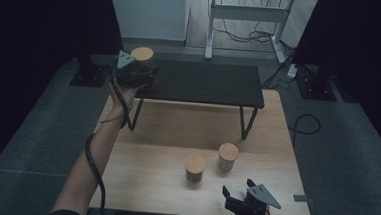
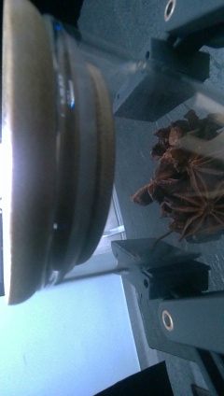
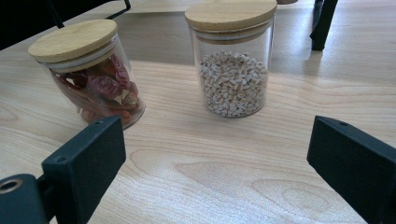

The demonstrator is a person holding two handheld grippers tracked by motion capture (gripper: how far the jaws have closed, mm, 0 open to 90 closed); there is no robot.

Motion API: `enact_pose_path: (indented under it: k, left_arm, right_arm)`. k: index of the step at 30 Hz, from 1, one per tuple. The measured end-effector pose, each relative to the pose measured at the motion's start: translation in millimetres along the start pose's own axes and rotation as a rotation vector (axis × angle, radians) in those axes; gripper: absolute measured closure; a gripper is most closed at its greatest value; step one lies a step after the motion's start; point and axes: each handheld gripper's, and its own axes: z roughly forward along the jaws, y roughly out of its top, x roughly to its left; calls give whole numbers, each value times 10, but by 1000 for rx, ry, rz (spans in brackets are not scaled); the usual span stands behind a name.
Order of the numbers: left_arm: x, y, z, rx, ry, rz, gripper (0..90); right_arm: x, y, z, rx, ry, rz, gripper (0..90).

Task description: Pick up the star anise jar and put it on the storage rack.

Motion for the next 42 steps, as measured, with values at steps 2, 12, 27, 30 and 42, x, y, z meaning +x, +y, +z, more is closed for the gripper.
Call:
enact_pose_path:
  k: [2, 12, 27, 30, 42]
  left_arm:
    - [-3, -19, -5, -6, 0, 0, 261]
    - [-7, -27, -9, -6, 1, -1, 262]
    - [0, 26, -6, 16, -1, 0, 262]
    - [1, 33, -6, 18, -1, -1, 261]
    - [77, 82, -37, 25, -27, -58, 82]
  right_arm:
    - [0, -1, -2, 0, 0, 0, 40]
    - [6, -1, -1, 0, 1, -1, 40]
    - [4, 0, -6, 0, 2, -4, 40]
    - [1, 0, -8, 0, 3, -4, 40]
    - [2, 0, -15, -4, 8, -5, 40]
